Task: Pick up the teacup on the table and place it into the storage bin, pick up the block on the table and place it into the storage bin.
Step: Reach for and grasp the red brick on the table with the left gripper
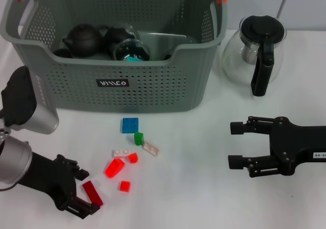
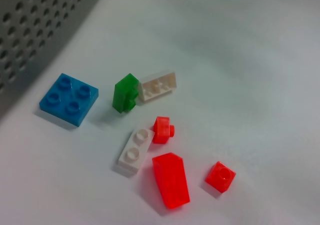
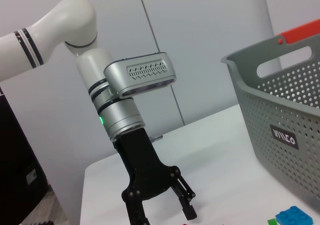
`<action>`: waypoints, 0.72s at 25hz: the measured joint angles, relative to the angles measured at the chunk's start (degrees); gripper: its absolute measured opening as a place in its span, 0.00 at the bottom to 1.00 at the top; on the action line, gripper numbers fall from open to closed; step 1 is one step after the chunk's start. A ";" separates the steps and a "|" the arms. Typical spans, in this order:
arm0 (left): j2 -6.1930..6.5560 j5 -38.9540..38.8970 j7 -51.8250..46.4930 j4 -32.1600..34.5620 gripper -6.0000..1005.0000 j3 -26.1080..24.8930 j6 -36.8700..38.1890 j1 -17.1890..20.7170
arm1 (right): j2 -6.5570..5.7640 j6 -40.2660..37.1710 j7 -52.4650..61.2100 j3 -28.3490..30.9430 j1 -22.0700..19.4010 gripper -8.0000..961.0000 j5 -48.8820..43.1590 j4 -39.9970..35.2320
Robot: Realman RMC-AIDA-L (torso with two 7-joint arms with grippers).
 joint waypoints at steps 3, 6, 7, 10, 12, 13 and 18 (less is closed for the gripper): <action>-0.04 0.08 -0.13 0.00 0.87 0.34 -0.58 0.01 | -0.05 0.02 0.00 0.00 0.00 0.95 0.00 0.00; -0.08 0.10 -0.30 -0.07 0.87 0.86 -1.30 0.04 | -0.12 0.03 0.00 0.00 -0.11 0.95 0.00 0.00; -0.08 0.09 -0.36 -0.13 0.87 1.03 -1.34 0.04 | -0.15 0.03 0.00 0.00 -0.13 0.95 0.00 0.00; -0.08 0.11 -0.75 -0.20 0.87 1.59 -1.38 -0.02 | -0.17 0.03 0.00 0.00 -0.16 0.95 0.00 0.00; -0.08 0.15 -1.00 -0.32 0.87 1.98 -1.49 -0.06 | -0.18 0.03 0.00 0.00 -0.17 0.95 0.00 0.00; -0.08 0.17 -1.04 -0.36 0.87 2.11 -1.65 -0.03 | -0.18 0.03 0.00 0.00 -0.18 0.95 0.00 0.00; -0.08 0.61 -1.64 -0.41 0.87 3.33 -3.26 0.17 | -0.18 0.02 0.00 0.00 -0.17 0.95 0.00 0.00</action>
